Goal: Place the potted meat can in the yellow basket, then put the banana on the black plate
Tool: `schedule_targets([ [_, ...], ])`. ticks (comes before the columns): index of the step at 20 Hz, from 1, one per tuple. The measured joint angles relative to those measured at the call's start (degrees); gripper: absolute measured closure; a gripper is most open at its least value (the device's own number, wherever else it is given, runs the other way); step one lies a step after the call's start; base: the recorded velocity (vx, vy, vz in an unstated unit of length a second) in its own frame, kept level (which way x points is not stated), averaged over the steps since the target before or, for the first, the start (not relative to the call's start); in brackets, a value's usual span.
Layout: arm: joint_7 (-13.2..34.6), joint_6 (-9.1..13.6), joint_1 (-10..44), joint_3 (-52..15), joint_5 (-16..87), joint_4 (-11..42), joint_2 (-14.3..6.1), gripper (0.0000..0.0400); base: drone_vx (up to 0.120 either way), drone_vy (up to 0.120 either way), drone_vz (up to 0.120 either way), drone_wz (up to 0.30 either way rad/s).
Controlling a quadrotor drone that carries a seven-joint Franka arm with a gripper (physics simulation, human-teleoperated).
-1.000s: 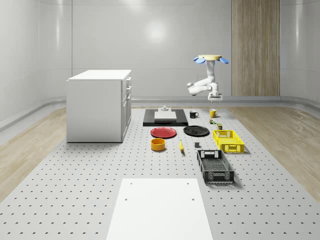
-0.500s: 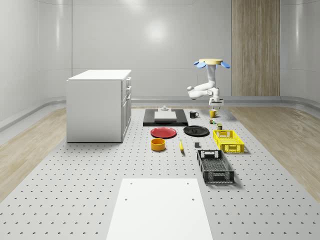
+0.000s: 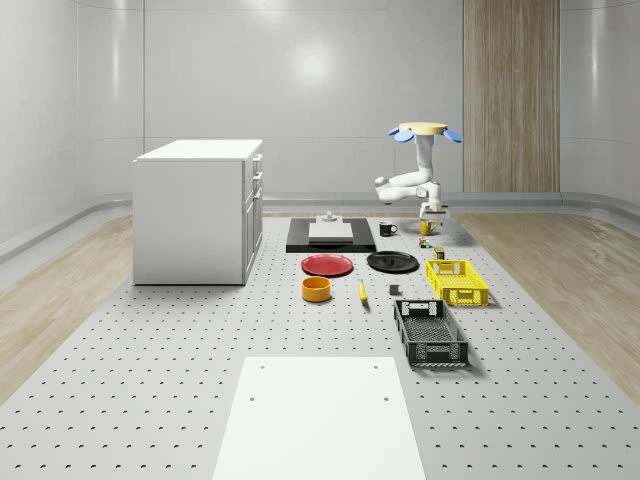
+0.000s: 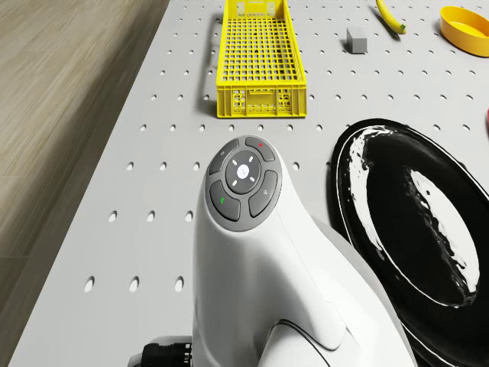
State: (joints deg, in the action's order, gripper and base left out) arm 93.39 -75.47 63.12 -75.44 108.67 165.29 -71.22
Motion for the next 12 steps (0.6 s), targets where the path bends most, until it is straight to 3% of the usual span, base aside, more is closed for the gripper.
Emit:
schedule_targets([
  [12, 0.75, -2.6, 0.8, -0.7, -1.36, -0.18, -2.81, 0.0, 0.12, 0.0, 0.0, 0.0],
])
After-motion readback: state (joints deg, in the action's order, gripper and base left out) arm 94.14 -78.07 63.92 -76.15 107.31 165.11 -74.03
